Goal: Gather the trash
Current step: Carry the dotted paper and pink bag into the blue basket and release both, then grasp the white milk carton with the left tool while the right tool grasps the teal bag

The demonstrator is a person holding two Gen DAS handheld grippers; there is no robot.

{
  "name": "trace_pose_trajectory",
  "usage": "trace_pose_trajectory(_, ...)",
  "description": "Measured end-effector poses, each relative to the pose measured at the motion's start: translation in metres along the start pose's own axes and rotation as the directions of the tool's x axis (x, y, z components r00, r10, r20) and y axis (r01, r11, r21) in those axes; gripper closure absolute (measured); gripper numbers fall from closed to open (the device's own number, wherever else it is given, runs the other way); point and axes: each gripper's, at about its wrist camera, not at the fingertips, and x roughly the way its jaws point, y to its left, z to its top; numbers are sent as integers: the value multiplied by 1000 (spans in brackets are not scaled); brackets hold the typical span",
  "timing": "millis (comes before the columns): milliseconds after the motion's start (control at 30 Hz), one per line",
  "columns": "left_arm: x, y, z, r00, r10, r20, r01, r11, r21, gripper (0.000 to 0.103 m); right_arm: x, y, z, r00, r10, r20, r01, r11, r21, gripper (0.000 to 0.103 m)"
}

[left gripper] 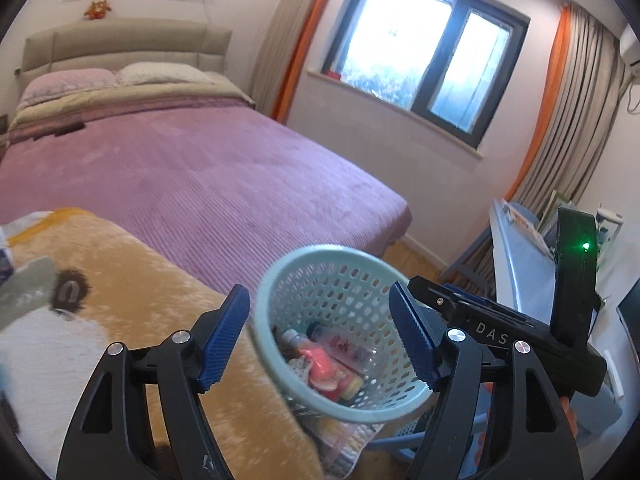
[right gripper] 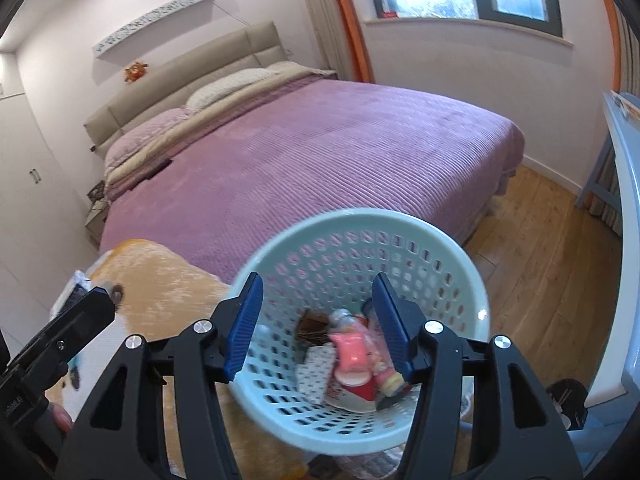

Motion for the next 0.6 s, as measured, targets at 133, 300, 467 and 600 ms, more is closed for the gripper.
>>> trace_pose_trajectory(133,-35,20,2,998,34,52,-32,999,-36,31,-13,37,-1,999,50,21,-49,998,-46,50)
trace_pose_trajectory(300,-90,62,0,991,69,115,-54,990,-132,25,-19,94,-6,994,109,17,-105,984,-143,49)
trace_pose_trajectory(467,-149,104,-7,967,190,172,-161,972,-172,24,-17,155,-22,979,205,-14,-202,949,-242,45)
trace_pose_trajectory(600,-181,140,-16,932,312,184,-274,940,-204,23,-9,212,-44,959,277,-53,-279,902,-331,40)
